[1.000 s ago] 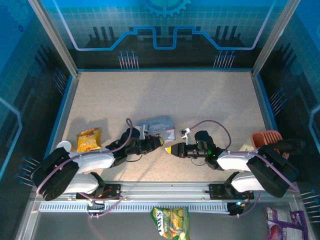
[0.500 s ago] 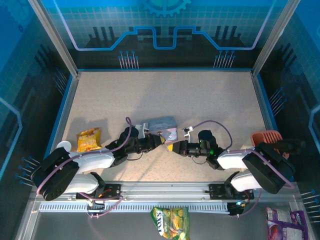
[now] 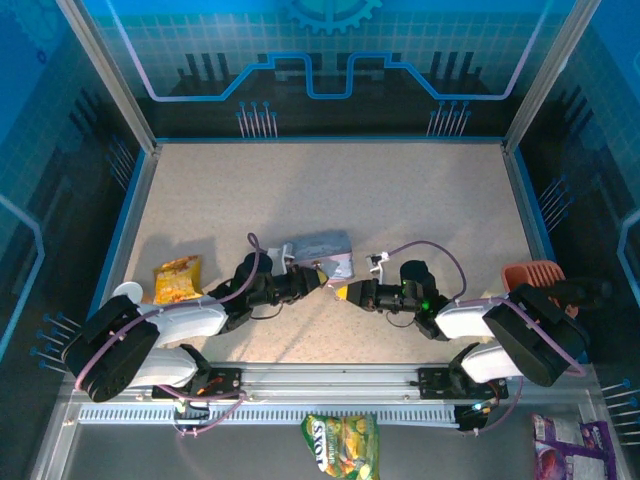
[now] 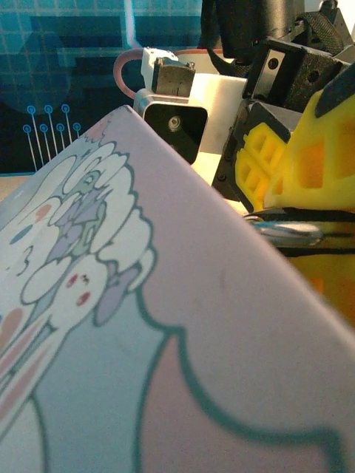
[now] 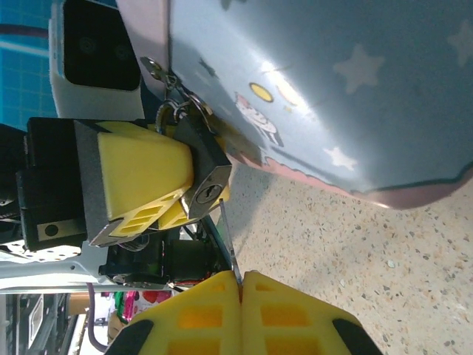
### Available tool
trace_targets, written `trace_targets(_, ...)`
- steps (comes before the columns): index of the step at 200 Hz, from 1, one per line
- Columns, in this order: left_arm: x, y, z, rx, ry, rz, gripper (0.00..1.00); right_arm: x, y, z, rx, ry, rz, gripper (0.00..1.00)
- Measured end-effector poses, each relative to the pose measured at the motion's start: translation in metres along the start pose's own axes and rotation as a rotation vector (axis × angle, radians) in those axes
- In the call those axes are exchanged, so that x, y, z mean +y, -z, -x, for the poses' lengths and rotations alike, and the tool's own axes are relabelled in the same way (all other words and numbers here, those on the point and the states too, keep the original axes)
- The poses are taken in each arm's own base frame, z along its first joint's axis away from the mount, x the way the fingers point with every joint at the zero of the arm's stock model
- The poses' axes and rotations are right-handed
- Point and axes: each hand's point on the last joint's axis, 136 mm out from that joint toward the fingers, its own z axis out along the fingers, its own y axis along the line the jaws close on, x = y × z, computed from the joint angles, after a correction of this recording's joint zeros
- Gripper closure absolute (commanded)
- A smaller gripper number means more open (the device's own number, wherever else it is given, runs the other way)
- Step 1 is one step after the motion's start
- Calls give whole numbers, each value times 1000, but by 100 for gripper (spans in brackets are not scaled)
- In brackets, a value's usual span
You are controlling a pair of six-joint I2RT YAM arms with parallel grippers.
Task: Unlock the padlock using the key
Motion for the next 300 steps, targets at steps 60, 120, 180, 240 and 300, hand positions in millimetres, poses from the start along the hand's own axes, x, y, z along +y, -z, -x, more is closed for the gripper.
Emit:
trace_targets(60,-2,-2,1,-1,13,-14,99,3,-1,3,-9,5,19,100)
trace_targets(120,-3,-2,1,1,29,-29,99,1,-4,3,-12,-14,35,100)
trace_targets(180,-4,-2,2,-2,28,-32,99,3,-4,4,-20,-22,50,100)
trace_targets(240,-4,-1,2,-6,27,-38,99,4,-4,5,-24,-23,57,100)
trace_targets(300,-4,-1,3,-7,27,-38,99,2,-4,5,-29,-22,57,100)
